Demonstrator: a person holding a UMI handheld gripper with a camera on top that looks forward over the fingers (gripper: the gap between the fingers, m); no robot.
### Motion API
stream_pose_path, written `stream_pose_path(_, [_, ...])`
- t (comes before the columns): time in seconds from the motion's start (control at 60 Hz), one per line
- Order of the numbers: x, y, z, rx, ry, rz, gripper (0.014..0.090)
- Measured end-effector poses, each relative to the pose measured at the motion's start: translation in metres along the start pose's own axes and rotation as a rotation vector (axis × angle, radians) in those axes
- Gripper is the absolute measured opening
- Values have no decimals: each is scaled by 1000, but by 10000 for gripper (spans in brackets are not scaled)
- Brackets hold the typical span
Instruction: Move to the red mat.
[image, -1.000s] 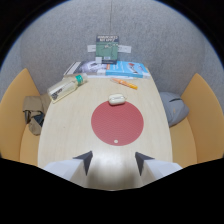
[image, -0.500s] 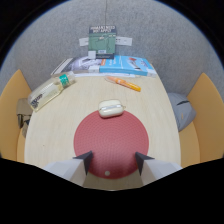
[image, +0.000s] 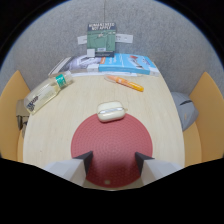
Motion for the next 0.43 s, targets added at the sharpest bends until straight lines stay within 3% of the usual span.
stream_pose_path(0.433, [0, 0, 0, 4, 1, 3, 867])
